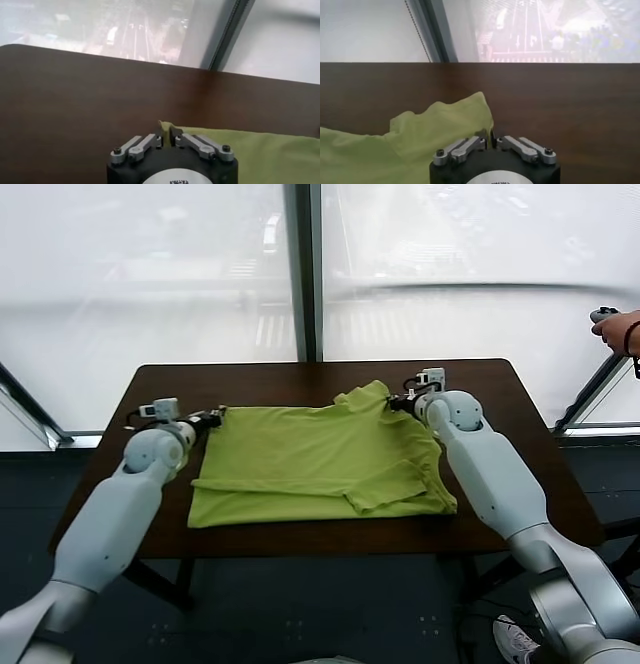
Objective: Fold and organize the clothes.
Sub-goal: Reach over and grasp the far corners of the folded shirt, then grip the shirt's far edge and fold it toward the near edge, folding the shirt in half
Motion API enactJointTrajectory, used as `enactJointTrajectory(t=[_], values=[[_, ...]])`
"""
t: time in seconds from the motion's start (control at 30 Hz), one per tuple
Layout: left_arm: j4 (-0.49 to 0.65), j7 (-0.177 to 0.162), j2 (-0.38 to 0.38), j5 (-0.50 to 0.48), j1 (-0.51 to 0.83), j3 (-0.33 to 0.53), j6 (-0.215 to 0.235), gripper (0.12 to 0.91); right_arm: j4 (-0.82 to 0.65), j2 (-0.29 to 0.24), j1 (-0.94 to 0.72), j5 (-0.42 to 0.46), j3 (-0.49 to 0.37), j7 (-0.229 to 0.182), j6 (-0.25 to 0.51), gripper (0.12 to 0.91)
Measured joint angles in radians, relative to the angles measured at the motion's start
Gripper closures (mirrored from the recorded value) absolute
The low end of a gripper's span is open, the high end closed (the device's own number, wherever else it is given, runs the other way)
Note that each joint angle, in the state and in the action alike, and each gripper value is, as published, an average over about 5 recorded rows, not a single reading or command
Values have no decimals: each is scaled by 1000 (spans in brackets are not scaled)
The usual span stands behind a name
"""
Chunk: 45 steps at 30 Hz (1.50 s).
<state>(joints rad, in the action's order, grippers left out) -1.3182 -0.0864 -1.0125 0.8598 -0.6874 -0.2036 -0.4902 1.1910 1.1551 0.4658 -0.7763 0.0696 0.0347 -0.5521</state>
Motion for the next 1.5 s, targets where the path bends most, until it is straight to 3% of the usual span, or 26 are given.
enactJointTrajectory(t=[0.3, 0.63, 1.03, 1.5], values=[[-180, -31, 31, 36, -104, -80, -19, 859, 173, -72, 78, -68, 28, -33, -12, 886], [-393, -35, 63, 47, -285, -189, -10, 859, 344, -171, 178, -102, 77, -38, -28, 886], [-505, -41, 70, 43, -411, -272, -6, 859, 471, -267, 315, -125, 143, -44, -70, 886], [-651, -69, 61, 21, -568, -325, -18, 860, 681, -418, 486, -146, 191, -80, -184, 886]])
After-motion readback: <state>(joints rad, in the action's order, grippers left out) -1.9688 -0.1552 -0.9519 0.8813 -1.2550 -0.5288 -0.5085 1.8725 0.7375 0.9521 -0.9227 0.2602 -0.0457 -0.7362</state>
